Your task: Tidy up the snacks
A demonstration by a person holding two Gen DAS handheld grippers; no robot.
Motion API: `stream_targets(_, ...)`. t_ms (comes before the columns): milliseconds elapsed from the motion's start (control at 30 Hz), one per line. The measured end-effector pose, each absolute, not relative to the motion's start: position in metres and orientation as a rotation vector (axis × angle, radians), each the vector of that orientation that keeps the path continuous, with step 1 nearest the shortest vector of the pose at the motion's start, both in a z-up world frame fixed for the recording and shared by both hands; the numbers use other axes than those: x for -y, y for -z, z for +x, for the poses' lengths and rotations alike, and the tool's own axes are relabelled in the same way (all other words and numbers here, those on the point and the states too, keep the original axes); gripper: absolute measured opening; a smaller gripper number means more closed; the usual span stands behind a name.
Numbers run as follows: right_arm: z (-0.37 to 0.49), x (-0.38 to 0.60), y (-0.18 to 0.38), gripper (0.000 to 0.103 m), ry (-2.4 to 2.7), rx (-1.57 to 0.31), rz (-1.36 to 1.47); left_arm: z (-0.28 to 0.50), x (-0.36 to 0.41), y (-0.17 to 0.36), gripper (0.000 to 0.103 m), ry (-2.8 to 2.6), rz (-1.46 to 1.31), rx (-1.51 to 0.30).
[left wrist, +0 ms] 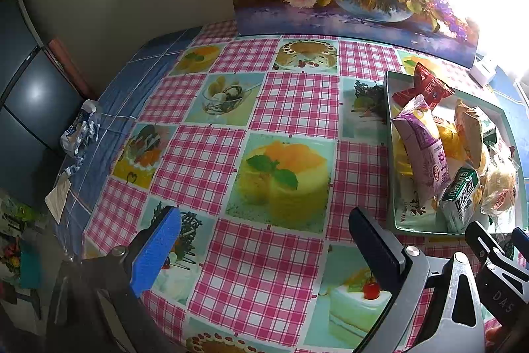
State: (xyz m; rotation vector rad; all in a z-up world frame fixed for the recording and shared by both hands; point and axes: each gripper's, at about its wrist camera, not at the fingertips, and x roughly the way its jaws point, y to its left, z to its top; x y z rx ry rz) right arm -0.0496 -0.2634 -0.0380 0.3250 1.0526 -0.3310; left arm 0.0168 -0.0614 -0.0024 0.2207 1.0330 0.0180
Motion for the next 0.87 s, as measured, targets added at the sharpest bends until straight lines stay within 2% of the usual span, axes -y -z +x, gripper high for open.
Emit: stream_targets(867, -0.0489, 0.2624, 0.038, 0.103, 0.332, -1.055, 0.325, 0.0144, 0.0615, -0.0056, 0.101, 0.003, 0.186, -1.0)
